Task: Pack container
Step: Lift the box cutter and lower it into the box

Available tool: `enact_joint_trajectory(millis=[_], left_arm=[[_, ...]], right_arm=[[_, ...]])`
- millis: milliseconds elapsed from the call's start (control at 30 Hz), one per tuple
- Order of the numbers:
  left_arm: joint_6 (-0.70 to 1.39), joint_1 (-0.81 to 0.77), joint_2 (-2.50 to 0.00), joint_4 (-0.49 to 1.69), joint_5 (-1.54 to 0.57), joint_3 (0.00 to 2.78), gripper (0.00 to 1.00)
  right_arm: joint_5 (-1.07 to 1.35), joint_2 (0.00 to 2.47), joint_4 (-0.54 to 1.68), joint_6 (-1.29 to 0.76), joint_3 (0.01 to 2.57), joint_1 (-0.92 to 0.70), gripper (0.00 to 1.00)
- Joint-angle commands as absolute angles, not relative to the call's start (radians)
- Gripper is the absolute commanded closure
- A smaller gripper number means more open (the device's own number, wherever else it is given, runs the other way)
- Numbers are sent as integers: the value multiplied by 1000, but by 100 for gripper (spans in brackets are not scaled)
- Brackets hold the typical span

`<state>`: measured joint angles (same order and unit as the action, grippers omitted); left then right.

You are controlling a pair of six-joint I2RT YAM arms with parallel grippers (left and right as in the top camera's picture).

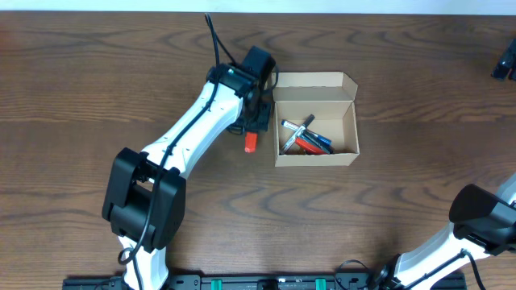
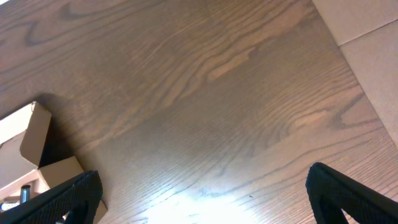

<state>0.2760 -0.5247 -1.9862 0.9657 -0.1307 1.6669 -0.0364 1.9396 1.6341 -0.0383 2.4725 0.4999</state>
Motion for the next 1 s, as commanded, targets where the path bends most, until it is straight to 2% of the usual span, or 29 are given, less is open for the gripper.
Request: enact_joint_trajectory(millis=[0, 400, 667, 967], left_arm=[[254, -527, -1986, 1005, -131, 1731, 94], [234, -604, -1986, 1089, -262, 1861, 94], [164, -708, -1986, 1122, -215, 1983, 94], [164, -710, -2010, 1079, -215, 2008, 94]], right_arm=[[-36, 1916, 1634, -48, 2486, 503, 1], [-36, 1916, 1635, -48, 2486, 503, 1], [-36, 1916, 1635, -47, 2486, 503, 1], [-36, 1916, 1634, -48, 2486, 503, 1]])
